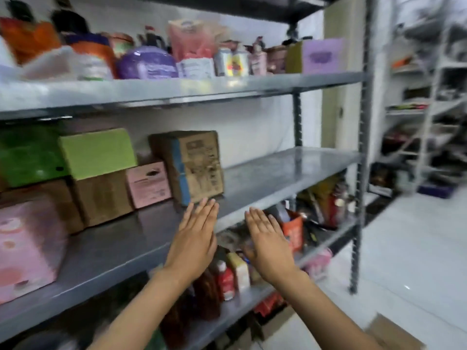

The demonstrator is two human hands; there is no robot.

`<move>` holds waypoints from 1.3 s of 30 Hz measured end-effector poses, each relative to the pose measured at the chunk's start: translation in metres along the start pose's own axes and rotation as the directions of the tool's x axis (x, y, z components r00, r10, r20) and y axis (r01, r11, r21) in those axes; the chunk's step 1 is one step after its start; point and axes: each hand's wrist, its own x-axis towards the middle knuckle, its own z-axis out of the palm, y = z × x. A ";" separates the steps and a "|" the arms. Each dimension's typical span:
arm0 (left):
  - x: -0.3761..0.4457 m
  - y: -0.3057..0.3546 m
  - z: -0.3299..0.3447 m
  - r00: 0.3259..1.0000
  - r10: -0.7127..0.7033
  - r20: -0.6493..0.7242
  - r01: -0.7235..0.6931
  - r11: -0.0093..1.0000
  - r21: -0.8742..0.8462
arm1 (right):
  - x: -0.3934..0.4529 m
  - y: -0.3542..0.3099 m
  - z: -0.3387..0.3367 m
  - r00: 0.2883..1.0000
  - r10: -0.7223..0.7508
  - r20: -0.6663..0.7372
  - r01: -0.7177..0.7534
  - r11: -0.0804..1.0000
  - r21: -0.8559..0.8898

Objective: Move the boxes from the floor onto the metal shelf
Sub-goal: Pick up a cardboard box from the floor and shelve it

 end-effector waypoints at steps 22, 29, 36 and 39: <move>-0.046 0.375 0.270 0.818 0.259 0.514 0.123 0.794 -0.595 | -0.302 0.286 0.108 0.652 0.719 0.238 -0.739 0.673 -0.008; -0.097 0.437 0.355 0.622 0.236 0.746 0.203 0.872 -0.446 | -0.362 0.331 0.189 0.406 0.814 0.414 -0.882 0.468 -0.056; -0.100 0.468 0.419 0.507 0.274 0.818 0.124 0.915 -0.383 | -0.386 0.357 0.253 0.296 0.810 0.506 -0.912 0.397 -0.102; -0.083 0.480 0.449 0.520 0.294 0.802 0.144 0.895 -0.421 | -0.390 0.362 0.278 0.251 0.806 0.536 -0.924 0.364 -0.114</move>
